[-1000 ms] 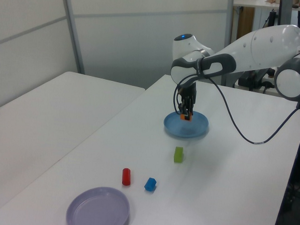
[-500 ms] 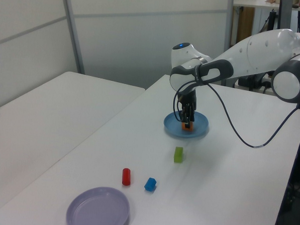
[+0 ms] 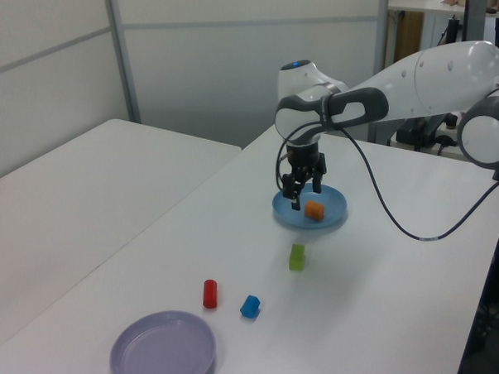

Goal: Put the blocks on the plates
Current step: 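Move the open gripper over the green block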

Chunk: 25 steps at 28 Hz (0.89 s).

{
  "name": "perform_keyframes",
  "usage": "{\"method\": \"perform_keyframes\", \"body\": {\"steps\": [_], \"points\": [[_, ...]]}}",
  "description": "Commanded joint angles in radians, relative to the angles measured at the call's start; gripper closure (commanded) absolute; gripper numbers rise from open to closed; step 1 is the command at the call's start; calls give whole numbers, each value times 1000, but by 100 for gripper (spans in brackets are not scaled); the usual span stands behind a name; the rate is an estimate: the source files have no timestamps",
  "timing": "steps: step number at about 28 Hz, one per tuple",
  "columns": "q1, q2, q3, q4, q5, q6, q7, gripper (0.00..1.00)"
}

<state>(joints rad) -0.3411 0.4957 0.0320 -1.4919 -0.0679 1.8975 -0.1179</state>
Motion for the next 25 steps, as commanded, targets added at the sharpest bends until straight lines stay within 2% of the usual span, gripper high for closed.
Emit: {"method": "perform_keyframes", "body": {"steps": [1,11,15,21,22,23,25], "points": [[82,-74,-4,-25,17,-118,353,0],[139,-103,-4,-105,40,-147,633,0],[149,-103,-4,-139,34,-127,676,0],[194,-101,-4,-168,-44,-132,560,0],[200,-100,-4,-174,-58,-132,517,0],[220,-95,-4,-179,-87,-133,413,0],[228,-94,-3,-179,-105,-133,304,0]]}}
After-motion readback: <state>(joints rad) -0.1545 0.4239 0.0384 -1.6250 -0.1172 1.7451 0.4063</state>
